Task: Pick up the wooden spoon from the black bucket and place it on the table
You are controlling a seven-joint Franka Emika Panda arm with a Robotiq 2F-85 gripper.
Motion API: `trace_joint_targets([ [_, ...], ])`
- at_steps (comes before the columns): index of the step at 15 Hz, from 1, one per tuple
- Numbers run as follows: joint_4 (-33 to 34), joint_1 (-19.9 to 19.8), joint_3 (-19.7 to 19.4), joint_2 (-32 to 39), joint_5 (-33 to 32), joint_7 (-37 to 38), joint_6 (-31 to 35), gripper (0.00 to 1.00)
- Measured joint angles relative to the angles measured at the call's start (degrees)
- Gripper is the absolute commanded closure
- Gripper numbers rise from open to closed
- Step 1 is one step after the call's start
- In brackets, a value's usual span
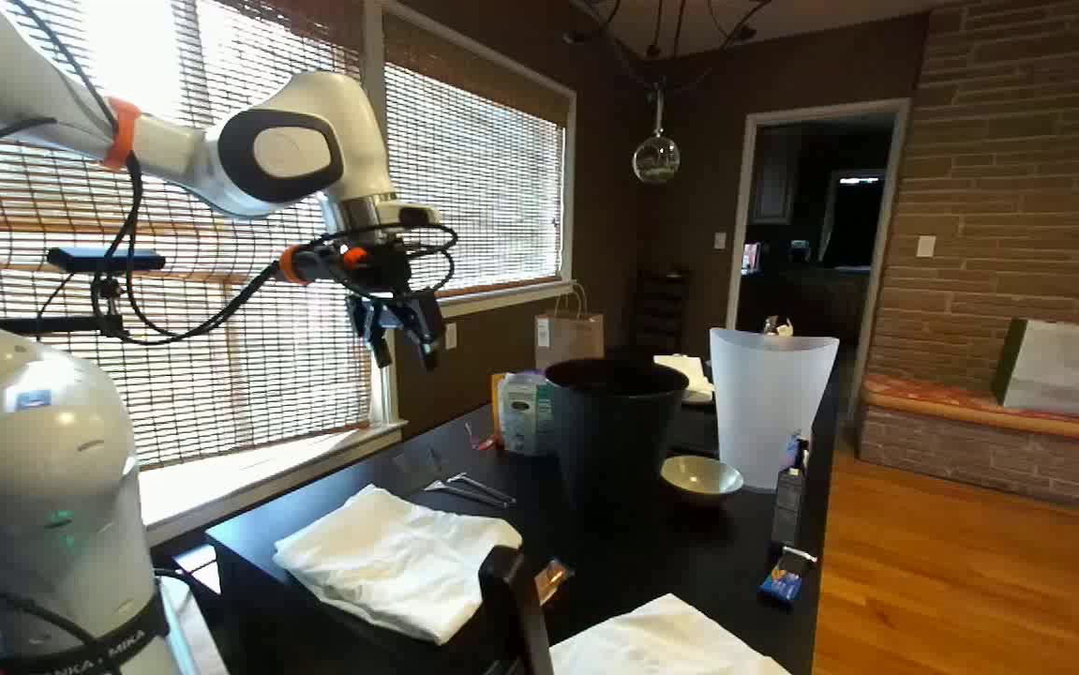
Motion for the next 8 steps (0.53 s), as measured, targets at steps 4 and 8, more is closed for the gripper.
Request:
trace_joint_targets([
  [4, 0.0, 0.0, 0.0, 0.0, 0.0, 0.0, 0.0, 0.00],
  [8, 0.0, -0.1, 0.2, 0.1, 0.0, 1.0, 0.0, 0.00],
])
